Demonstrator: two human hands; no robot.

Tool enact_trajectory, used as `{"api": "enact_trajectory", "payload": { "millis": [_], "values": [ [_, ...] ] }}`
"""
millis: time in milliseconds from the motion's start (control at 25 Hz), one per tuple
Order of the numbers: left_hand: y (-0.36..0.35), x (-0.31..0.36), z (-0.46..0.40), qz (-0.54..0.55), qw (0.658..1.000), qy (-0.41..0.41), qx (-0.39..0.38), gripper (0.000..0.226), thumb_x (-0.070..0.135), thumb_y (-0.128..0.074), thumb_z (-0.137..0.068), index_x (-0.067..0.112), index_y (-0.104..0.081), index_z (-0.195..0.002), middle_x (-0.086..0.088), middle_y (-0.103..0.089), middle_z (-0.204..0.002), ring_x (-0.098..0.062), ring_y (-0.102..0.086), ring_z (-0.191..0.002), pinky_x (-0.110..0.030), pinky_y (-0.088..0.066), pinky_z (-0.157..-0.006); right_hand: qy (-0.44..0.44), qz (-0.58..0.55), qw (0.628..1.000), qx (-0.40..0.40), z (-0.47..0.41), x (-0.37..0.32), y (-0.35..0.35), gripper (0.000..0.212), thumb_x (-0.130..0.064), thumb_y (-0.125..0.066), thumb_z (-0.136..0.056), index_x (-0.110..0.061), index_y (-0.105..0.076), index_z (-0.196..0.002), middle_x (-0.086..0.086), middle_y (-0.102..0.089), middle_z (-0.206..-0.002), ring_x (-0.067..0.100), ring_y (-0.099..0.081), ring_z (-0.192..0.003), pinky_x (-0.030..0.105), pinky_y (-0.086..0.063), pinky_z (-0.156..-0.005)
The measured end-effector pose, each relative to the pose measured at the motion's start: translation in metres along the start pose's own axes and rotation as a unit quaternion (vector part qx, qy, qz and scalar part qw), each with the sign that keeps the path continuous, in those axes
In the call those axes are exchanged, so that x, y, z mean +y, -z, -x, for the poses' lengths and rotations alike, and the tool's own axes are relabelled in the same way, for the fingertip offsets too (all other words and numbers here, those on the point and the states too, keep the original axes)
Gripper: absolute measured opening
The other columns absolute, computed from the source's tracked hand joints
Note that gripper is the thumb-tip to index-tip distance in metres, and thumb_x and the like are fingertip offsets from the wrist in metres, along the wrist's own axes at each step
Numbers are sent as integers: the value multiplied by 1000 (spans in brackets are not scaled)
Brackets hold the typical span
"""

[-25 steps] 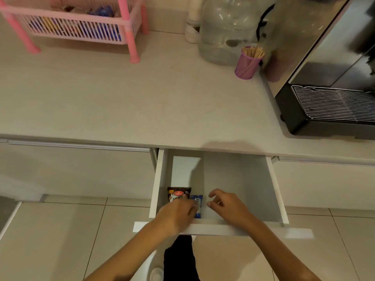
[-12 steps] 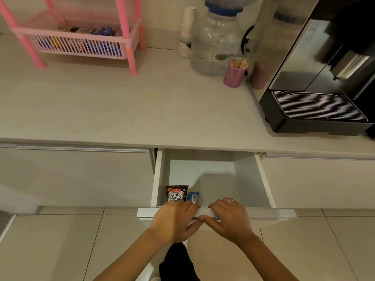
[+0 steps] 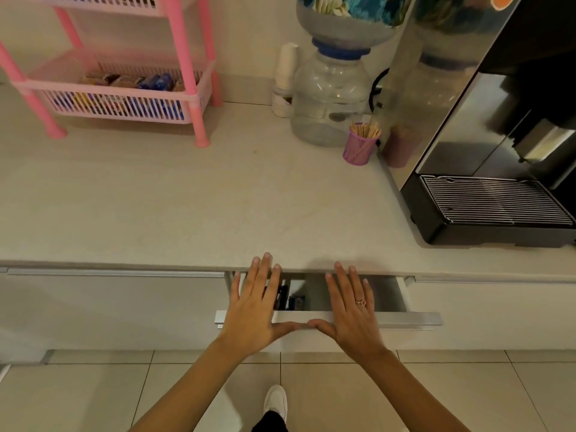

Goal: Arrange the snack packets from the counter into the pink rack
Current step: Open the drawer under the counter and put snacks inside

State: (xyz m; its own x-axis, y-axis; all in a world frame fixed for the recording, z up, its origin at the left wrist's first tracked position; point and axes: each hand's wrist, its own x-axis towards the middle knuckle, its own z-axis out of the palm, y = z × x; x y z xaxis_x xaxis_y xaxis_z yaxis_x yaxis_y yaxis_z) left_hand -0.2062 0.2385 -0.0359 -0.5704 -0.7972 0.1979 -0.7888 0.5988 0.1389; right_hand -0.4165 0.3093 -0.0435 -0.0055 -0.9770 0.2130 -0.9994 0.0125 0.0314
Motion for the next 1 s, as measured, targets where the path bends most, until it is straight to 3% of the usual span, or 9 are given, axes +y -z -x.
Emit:
{"api": "enact_trajectory", "payload": {
  "millis": [120, 280, 400, 600, 840, 1000],
  "values": [
    [0, -15, -24, -24, 999, -14, -28, 113, 90, -30, -68, 11, -28, -149, -15, -17, -158, -33, -10, -146, -57, -8, -111, 13, 21, 999, -31, -22, 12, -6, 96, -78, -26, -81, -9, -25, -148, 14, -20, -157, 36, -12, -145, 56, -14, -114],
    [-6, -28, -53, -37, 997, -60, -36, 101, 84, -21, -76, 11, -42, -142, -13, -35, -152, -32, -30, -141, -55, -21, -112, 59, 15, 998, -20, -46, 27, -13, 84, -71, -27, -87, -10, -34, -144, 10, -30, -153, 27, -19, -143, 51, -13, -114],
    [-11, -34, -62, -29, 996, -82, -5, 85, 73, -37, -81, 12, -47, -139, -12, -42, -148, -29, -43, -135, -49, -37, -105, 80, -15, 996, 19, -52, 34, -17, 70, -62, -43, -88, -14, -45, -139, 7, -39, -149, 22, -35, -138, 46, -24, -111],
    [-17, -39, -65, -12, 993, -98, 66, 62, 52, -56, -85, 13, -54, -133, -12, -50, -141, -30, -51, -127, -44, -45, -97, 71, -49, 992, 95, -71, 33, -15, 49, -53, -61, -79, -18, -63, -114, 4, -64, -122, 21, -59, -109, 39, -40, -93],
    [-20, -40, -67, -10, 990, -117, 79, 57, 32, -74, -75, 13, -61, -127, -13, -56, -135, -29, -58, -119, -41, -51, -91, 71, -52, 989, 121, -83, 30, -18, 34, -43, -66, -72, -16, -66, -93, 3, -67, -101, 23, -62, -88, 35, -39, -82],
    [-12, -47, -67, 12, 991, -124, 57, 53, 32, -67, -79, 17, -57, -129, -9, -55, -138, -25, -57, -121, -38, -51, -91, 52, -42, 992, 108, -84, 20, -16, 39, -50, -65, -71, -17, -64, -91, 3, -66, -98, 25, -62, -86, 37, -39, -80]
  ]
}}
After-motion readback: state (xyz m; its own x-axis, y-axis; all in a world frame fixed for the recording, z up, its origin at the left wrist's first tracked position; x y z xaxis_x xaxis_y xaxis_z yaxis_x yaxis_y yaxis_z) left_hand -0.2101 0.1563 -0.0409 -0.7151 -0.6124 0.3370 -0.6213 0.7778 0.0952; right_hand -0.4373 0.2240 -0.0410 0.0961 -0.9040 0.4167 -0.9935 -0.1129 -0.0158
